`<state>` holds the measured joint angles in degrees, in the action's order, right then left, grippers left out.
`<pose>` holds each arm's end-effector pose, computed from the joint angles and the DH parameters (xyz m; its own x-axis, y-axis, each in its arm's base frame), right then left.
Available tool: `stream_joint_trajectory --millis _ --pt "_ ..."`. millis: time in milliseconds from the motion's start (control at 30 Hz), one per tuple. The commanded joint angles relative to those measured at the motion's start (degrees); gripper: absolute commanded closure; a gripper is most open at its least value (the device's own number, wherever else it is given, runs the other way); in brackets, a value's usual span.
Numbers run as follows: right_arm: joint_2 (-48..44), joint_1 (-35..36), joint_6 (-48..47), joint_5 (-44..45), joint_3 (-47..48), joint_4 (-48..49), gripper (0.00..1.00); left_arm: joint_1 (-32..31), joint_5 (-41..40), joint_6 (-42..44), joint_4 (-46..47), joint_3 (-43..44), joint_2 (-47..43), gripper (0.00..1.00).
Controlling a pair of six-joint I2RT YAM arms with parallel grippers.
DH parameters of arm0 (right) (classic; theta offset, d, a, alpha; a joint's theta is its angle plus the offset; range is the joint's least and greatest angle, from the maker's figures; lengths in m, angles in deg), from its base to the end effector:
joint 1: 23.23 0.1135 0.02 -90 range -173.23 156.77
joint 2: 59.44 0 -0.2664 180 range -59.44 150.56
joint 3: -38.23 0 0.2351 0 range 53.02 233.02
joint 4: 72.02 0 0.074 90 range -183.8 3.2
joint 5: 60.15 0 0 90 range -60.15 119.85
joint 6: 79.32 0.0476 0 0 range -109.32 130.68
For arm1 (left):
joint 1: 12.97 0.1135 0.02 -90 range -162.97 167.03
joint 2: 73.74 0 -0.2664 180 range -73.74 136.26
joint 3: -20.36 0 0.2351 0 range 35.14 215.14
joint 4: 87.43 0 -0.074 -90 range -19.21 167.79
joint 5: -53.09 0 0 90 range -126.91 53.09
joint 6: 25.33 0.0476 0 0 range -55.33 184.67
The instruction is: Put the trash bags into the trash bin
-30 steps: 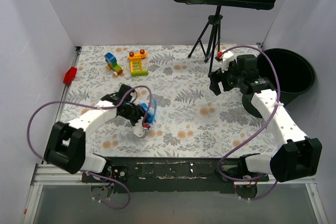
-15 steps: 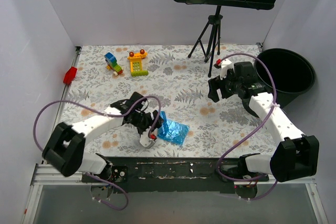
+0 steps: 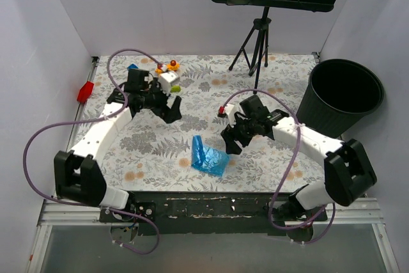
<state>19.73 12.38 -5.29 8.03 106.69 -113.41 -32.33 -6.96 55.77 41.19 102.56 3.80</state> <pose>0.2121 0.1737 0.2382 -0.4170 -0.6128 -0.6713 -0.8747 0.4714 0.1130 0.2524 -0.1139 0.3088 -0.7730 0.1295 -0.6211 0.4965 0.7329 -0.4651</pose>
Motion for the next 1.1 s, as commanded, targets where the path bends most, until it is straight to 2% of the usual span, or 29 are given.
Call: stream_joint_trajectory --millis 0,67,233,500,533,567,633,800,967,1067 --pt "6.24 0.42 5.41 -2.43 -0.58 0.42 0.22 9.76 3.17 -37.11 -2.17 -1.05 5.08 0.02" --pt "8.61 0.51 7.08 -2.52 -0.15 -0.19 0.24 11.44 4.23 -41.18 0.73 -3.86 4.38 0.02" --pt "13.19 0.51 10.59 -4.89 0.21 0.33 0.25 11.88 5.73 -44.96 5.66 -9.75 0.34 0.02" --pt "22.76 0.42 12.01 -12.62 2.05 0.95 0.41 11.88 3.97 -50.15 7.5 -15.9 -0.81 0.02" --pt "23.47 0.42 11.92 -13.5 2.49 0.95 0.46 11.88 4.14 -50.76 7.86 -16.61 -0.29 0.03" --pt "23.74 0.33 11.4 -14.2 3.19 0.86 0.59 11.88 3.97 -51.73 8.29 -17.23 0.15 0.03" --pt "23.13 0.42 10.78 -13.34 5.29 -0.01 0.98 11.88 4.49 -53.05 9.96 -18.98 1.03 0.03" --pt "19.18 0.42 3.76 -8.86 13.55 -5.19 0.99 11.88 7.48 -56.39 16.64 -22.15 2.7 0.04" --pt "16.89 0.6 -3.36 -6.22 22.78 -12.05 0.99 11.88 8.19 -55.61 20.69 -23.38 4.46 0.03" --pt "16.01 0.68 -6.87 -4.64 24.72 -14.95 0.99 11.88 8.63 -55.43 22.09 -23.56 6.22 0.03"
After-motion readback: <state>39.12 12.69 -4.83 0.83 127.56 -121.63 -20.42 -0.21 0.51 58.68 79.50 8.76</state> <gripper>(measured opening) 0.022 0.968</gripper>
